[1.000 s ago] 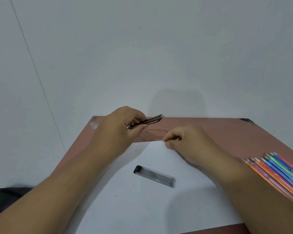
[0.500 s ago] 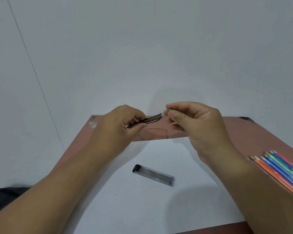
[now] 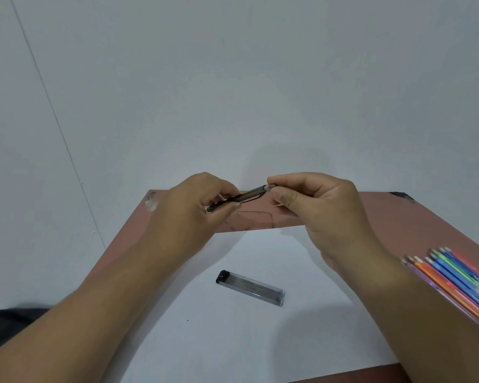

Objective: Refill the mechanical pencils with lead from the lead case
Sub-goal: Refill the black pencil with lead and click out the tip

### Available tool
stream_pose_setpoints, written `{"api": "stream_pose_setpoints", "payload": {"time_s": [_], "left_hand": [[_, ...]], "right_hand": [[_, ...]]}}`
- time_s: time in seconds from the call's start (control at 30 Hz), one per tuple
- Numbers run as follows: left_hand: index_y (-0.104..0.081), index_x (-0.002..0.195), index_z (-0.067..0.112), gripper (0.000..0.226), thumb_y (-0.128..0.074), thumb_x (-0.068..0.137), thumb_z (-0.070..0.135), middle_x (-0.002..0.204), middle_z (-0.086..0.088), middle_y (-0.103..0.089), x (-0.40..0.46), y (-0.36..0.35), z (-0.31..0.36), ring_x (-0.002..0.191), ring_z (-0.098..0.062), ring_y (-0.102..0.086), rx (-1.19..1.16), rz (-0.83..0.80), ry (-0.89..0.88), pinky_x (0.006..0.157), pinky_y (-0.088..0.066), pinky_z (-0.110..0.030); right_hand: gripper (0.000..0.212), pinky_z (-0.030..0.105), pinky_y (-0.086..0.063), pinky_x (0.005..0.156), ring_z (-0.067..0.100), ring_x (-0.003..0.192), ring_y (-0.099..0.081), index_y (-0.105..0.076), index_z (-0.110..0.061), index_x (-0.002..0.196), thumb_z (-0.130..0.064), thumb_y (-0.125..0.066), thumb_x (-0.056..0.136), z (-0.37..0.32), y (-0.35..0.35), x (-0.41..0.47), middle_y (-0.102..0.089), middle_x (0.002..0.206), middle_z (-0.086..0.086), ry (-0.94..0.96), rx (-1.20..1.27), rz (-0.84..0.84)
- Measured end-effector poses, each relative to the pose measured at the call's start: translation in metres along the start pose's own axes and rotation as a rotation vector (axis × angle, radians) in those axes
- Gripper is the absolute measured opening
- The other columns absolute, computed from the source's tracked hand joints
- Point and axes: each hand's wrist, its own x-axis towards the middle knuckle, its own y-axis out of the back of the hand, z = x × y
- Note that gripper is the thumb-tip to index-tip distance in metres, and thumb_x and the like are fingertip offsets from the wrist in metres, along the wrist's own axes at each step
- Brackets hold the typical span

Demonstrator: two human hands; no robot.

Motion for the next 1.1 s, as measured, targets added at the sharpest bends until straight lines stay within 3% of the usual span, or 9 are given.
{"api": "stream_pose_setpoints", "payload": {"time_s": [0.27,0.47,0.57,0.67,0.8,0.9,0.97,1.03,1.1], "left_hand": [[-0.071,0.097,0.033,0.015,-0.076,0.087,0.023,0.087,0.016,-0.065,-0.001,0.000,0.004,0.087,-0.005,-0.061,0.003,0.019,-0.039,0.073,-0.053,-0.032],[-0.073,0.099,0.030,0.012,-0.076,0.088,0.025,0.086,0.015,-0.065,-0.002,0.004,0.010,0.084,-0.005,-0.060,0.059,-0.003,-0.078,0.071,-0.046,-0.022],[-0.074,0.100,0.030,0.013,-0.076,0.087,0.028,0.086,0.016,-0.065,-0.002,0.005,0.017,0.085,-0.005,-0.060,0.056,-0.007,-0.080,0.071,-0.044,-0.011],[-0.075,0.099,0.032,0.014,-0.073,0.086,0.037,0.083,0.018,-0.065,-0.003,0.005,0.029,0.083,-0.004,-0.060,0.053,-0.009,-0.080,0.070,-0.044,-0.009],[-0.074,0.086,0.035,0.003,-0.073,0.087,0.037,0.077,0.016,-0.068,-0.004,0.003,0.049,0.076,-0.001,-0.063,-0.212,-0.034,0.131,0.066,-0.050,-0.013],[-0.078,0.084,0.018,0.037,-0.060,0.088,0.050,0.075,0.000,-0.071,0.000,0.003,0.057,0.066,-0.010,-0.067,-0.645,-0.110,0.475,0.068,-0.060,-0.032],[-0.076,0.092,0.007,0.064,-0.046,0.088,0.063,0.082,-0.011,-0.074,0.002,0.004,0.054,0.070,-0.023,-0.064,-0.828,-0.206,0.626,0.066,-0.056,-0.042],[-0.074,0.100,0.001,0.082,-0.033,0.090,0.072,0.095,-0.023,-0.072,0.003,0.005,0.052,0.071,-0.027,-0.058,-0.940,-0.356,0.704,0.061,-0.051,-0.037],[-0.075,0.104,0.001,0.092,-0.025,0.089,0.077,0.091,-0.024,-0.067,0.003,0.004,0.052,0.066,-0.025,-0.055,-0.984,-0.474,0.720,0.058,-0.047,-0.034]], "right_hand": [[0.021,0.026,-0.061,0.075,0.015,0.072,-0.070,-0.082,-0.029,0.082,-0.008,-0.080,0.084,0.002,0.001,0.001,-0.077,0.076,0.002,-0.003,-0.005,0.021],[0.019,0.031,-0.062,0.079,0.017,0.075,-0.071,-0.082,-0.028,0.086,-0.009,-0.078,0.086,0.003,0.002,0.002,-0.077,0.079,0.002,-0.001,-0.009,0.026],[0.009,0.041,-0.062,0.081,0.022,0.085,-0.074,-0.082,-0.020,0.093,-0.017,-0.076,0.088,0.002,0.001,0.001,-0.078,0.090,0.011,-0.078,0.095,-0.014],[0.021,0.053,-0.060,0.089,0.029,0.095,-0.074,-0.080,-0.013,0.098,-0.029,-0.068,0.089,0.003,-0.001,-0.001,-0.076,0.103,0.013,-0.144,0.210,-0.095],[0.024,0.051,-0.057,0.095,0.028,0.094,-0.073,-0.068,-0.009,0.100,-0.026,-0.052,0.105,-0.001,-0.001,0.003,-0.076,0.100,0.015,-0.203,0.500,-0.010],[0.026,0.046,-0.061,0.083,0.028,0.079,-0.072,-0.062,-0.013,0.096,-0.033,-0.049,0.106,-0.004,0.006,0.011,-0.069,0.081,0.012,-0.270,0.814,0.071],[0.026,0.040,-0.061,0.072,0.023,0.063,-0.064,-0.060,-0.014,0.093,-0.035,-0.050,0.105,-0.004,0.012,0.016,-0.058,0.072,0.008,-0.299,1.016,0.100],[0.027,0.026,-0.051,0.057,0.016,0.052,-0.046,-0.056,-0.015,0.087,-0.033,-0.049,0.104,-0.004,0.020,0.018,-0.046,0.069,0.003,-0.325,1.145,0.113],[0.029,0.022,-0.034,0.046,0.012,0.049,-0.030,-0.053,-0.017,0.078,-0.033,-0.045,0.100,-0.003,0.027,0.018,-0.038,0.068,-0.002,-0.334,1.149,0.092]]}}
